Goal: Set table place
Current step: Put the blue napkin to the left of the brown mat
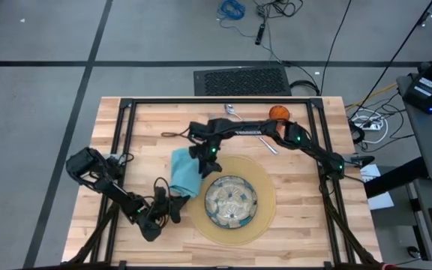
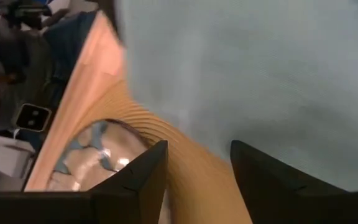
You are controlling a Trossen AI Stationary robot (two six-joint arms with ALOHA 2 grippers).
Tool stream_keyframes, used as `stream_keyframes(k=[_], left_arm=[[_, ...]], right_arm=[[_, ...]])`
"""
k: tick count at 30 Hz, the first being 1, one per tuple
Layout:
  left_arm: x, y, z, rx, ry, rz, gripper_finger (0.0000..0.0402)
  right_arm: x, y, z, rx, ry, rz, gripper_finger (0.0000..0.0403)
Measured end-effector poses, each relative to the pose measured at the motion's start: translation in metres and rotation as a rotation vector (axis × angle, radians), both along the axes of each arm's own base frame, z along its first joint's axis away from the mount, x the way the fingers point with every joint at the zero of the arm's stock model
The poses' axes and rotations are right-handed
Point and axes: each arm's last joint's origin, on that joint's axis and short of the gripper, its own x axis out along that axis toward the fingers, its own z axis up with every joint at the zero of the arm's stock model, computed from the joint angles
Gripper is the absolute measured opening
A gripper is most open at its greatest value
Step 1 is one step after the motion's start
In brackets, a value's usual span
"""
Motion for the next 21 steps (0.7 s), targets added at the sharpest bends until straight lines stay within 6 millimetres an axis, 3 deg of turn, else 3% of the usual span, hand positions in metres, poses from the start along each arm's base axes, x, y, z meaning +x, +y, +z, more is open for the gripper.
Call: stream_keyframes(k=[9,21], left_arm=[[0.005,-0.002,0.002,-0.021,-0.016,0.015,0.0000],[0.010,-0.006,0.006,0.009,-0.023,0.022,0.0000]], right_arm=[[0.018,0.049,0.011,-0.011,-0.145,0.083,0.0160],[0.035,0.052,0.030,-0.064,-0.276,-0.001,0.0159]])
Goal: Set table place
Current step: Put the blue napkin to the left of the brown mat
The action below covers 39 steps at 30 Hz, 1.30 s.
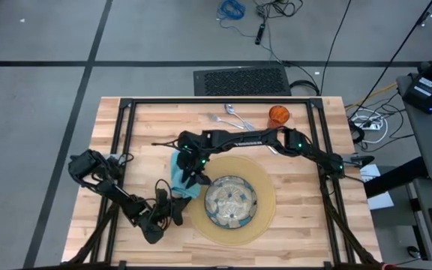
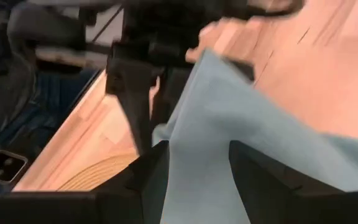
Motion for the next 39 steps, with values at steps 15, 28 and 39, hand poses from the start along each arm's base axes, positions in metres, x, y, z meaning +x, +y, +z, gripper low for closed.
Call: stream_keyframes(k=[15,28,39], left_arm=[[0.002,0.003,0.000,0.034,-0.004,0.029,0.0000],[0.003,0.002,0.002,0.052,-0.005,0.022,0.0000],[0.004,0.004,0.002,0.062,-0.006,0.034,0.0000]], right_arm=[[-0.011,0.003,-0.005,-0.162,0.151,-0.077,0.0159],[-0.001,0.017,0.001,-0.209,0.023,-0.082,0.0149],[0.002,0.026,0.003,-0.242,-0.057,-0.027,0.0004]])
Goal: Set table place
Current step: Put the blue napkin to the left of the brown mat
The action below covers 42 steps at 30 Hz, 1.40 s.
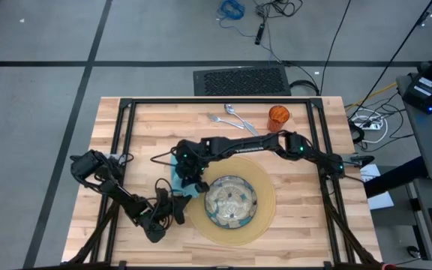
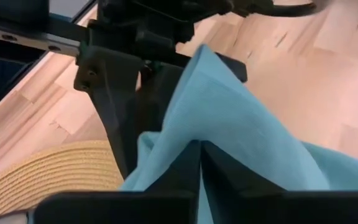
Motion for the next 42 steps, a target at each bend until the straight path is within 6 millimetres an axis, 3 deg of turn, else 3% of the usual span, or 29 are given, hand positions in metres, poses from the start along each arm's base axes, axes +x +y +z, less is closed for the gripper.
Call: stream_keyframes(k=[16,25,28,36,42], left_arm=[[0.006,-0.002,0.005,0.031,-0.051,0.066,0.0000],[0.016,-0.013,-0.001,-0.066,-0.167,0.100,0.0007],[0.011,-0.018,0.001,-0.092,-0.189,0.090,0.0038],[0.000,-0.037,0.016,-0.230,-0.292,0.033,0.0179],[0.000,-0.060,0.040,-0.257,-0.342,-0.035,0.0216]], right_arm=[[0.007,0.000,0.007,0.032,-0.087,-0.009,0.0000],[0.007,-0.001,0.007,0.056,-0.078,-0.019,0.0000],[0.006,-0.001,0.006,0.056,-0.068,-0.020,0.0000],[0.006,-0.004,0.005,0.056,-0.054,-0.026,0.0000],[0.005,-0.012,0.005,0.056,-0.053,-0.041,0.0000]])
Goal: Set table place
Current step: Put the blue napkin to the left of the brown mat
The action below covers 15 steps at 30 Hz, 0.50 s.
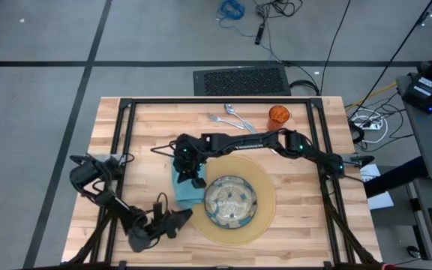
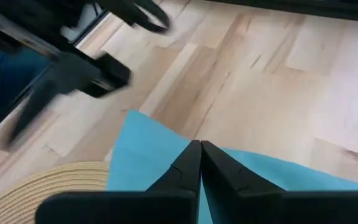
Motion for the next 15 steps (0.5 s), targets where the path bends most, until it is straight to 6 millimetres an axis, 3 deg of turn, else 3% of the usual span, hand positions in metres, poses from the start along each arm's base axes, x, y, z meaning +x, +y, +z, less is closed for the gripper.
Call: stream_keyframes(k=[5,8,15], left_arm=[[-0.009,-0.007,0.007,0.079,0.017,0.048,0.0216],[-0.022,0.002,-0.002,0.120,0.035,0.130,0.0216],[-0.041,0.023,-0.023,0.142,0.045,0.128,0.0214]], right_arm=[[-0.006,-0.004,-0.005,0.000,0.076,-0.003,0.0000],[-0.013,-0.009,-0.011,0.001,0.173,-0.006,0.0000],[-0.028,-0.009,-0.022,0.017,0.329,0.032,0.0001]])
